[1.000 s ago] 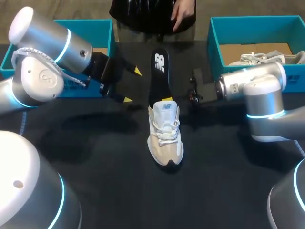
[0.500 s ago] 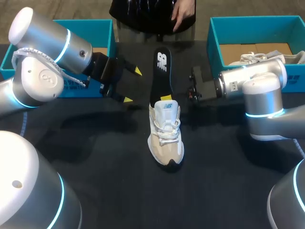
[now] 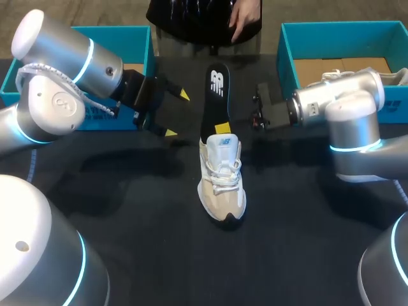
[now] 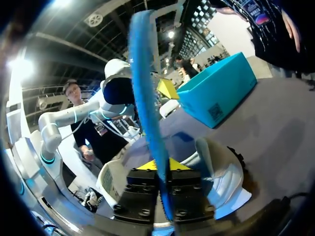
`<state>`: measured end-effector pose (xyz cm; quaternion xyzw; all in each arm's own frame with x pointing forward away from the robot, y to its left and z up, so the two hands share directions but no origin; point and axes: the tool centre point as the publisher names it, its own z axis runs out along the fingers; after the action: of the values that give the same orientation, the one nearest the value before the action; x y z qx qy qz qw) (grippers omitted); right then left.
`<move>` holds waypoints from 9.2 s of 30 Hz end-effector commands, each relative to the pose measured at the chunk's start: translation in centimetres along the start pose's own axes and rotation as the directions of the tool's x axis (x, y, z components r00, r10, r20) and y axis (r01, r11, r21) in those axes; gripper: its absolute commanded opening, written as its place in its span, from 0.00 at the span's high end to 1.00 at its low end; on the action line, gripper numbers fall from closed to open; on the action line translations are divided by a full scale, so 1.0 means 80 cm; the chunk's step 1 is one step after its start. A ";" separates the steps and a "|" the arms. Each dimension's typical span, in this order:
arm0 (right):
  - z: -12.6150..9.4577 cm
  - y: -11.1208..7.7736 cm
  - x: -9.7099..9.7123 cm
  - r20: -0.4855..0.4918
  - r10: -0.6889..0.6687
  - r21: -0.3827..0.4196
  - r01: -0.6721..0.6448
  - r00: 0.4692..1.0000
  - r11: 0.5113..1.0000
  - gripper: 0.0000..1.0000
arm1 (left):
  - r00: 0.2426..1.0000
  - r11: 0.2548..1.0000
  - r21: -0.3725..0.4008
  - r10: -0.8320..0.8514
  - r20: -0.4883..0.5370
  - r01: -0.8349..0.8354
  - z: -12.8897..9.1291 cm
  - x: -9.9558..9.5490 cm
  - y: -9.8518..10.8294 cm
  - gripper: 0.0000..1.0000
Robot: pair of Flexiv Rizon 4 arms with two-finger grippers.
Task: Take the shoe out of the shoebox, open the shoe tongue, remove and reinsert the insole, then place the shoe into the shoebox
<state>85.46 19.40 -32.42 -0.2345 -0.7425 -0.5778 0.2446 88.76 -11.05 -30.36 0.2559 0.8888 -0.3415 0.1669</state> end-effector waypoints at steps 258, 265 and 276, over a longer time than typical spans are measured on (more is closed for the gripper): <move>0.017 -0.036 0.008 -0.075 0.213 0.393 -0.167 0.974 0.904 1.00 | 1.000 1.000 -0.007 0.004 0.007 -0.004 0.005 0.020 -0.017 0.00; 0.017 -0.037 0.010 -0.069 0.209 0.381 -0.168 0.976 0.909 0.74 | 1.000 1.000 -0.003 0.002 0.002 -0.002 0.007 0.020 -0.017 0.00; 0.012 -0.016 0.013 -0.043 0.153 0.377 -0.126 0.987 0.917 0.56 | 1.000 1.000 -0.001 0.004 0.007 -0.004 0.006 0.018 -0.016 0.00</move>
<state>84.02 20.16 -33.38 -0.2128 -0.8083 -0.4170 0.3570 86.83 -11.70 -30.71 0.2559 0.8878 -0.3417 0.1716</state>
